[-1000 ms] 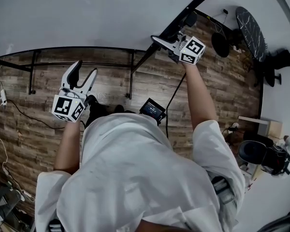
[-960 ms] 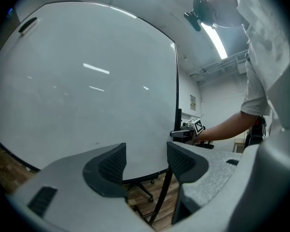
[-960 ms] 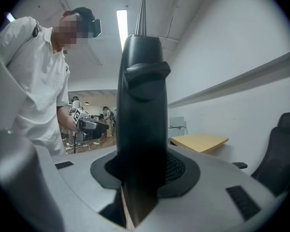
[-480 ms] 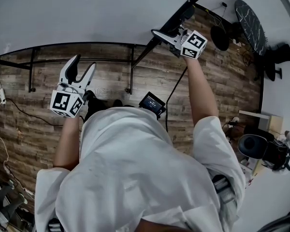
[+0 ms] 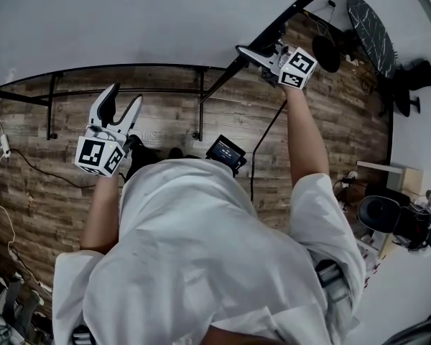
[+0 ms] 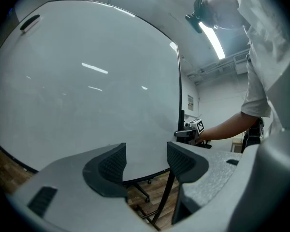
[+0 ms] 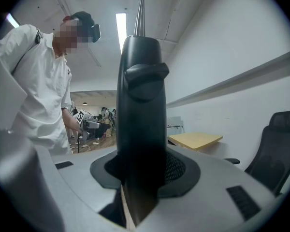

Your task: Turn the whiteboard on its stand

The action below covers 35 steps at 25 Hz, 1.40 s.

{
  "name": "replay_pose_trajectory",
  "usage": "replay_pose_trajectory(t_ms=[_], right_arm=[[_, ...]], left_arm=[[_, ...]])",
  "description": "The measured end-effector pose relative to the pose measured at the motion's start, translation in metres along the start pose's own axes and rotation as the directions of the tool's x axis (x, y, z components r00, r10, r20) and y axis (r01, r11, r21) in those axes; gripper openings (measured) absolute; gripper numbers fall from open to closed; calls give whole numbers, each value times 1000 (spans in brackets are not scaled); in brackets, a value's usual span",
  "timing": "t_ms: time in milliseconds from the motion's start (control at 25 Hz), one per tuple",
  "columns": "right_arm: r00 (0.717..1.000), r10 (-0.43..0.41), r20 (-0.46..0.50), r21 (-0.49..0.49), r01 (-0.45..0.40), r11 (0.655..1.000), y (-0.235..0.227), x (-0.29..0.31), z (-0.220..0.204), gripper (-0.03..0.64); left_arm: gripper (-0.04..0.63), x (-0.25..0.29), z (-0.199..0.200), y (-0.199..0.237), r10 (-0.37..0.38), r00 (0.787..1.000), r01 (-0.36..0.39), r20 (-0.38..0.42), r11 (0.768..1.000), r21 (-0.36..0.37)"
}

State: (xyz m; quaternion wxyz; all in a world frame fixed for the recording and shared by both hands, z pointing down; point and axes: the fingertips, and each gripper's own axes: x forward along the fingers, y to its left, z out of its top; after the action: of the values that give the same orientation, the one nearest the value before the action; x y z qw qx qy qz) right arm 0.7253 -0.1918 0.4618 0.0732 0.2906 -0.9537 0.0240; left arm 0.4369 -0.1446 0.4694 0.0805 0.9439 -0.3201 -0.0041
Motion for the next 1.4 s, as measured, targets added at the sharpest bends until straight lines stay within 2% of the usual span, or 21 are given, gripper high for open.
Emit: replay_pose_trajectory(t_ms=[560,720,760,800,960,1120,1320,1400], right_arm=[[999,-37,-13,32,37,999,-5,-17,-4,164],[995,-100,-11,55,101,993,-7,-35,-3,188],[992,-129,10,72,128,989,-9,-43,-2,231],[986,-166,32,87,162,983,-10,-53,0,244],[936,-344,75,91,337,937,-2,-94,3,225],[848,-512,136,115,500,859,16,-117,19,204],[775,-610,165,99,602,792,56,-101,44,157],[723,-671,163,91,666,740,72,-93,50,138]], left_arm=[[270,-13,0,7,11,1000,-12,-3,1000,-3],[270,-17,-2,7,10,1000,-10,-10,1000,-4],[270,-17,-3,9,11,1000,-11,-13,1000,-7],[270,-17,-3,11,11,1000,-11,-16,1000,-10],[270,-17,-5,14,-4,1000,3,-25,1000,-11],[270,-14,1,19,-20,1000,20,-9,1000,-24],[270,-7,15,24,-87,996,87,-7,996,13],[270,-4,19,29,-121,993,121,-2,993,13]])
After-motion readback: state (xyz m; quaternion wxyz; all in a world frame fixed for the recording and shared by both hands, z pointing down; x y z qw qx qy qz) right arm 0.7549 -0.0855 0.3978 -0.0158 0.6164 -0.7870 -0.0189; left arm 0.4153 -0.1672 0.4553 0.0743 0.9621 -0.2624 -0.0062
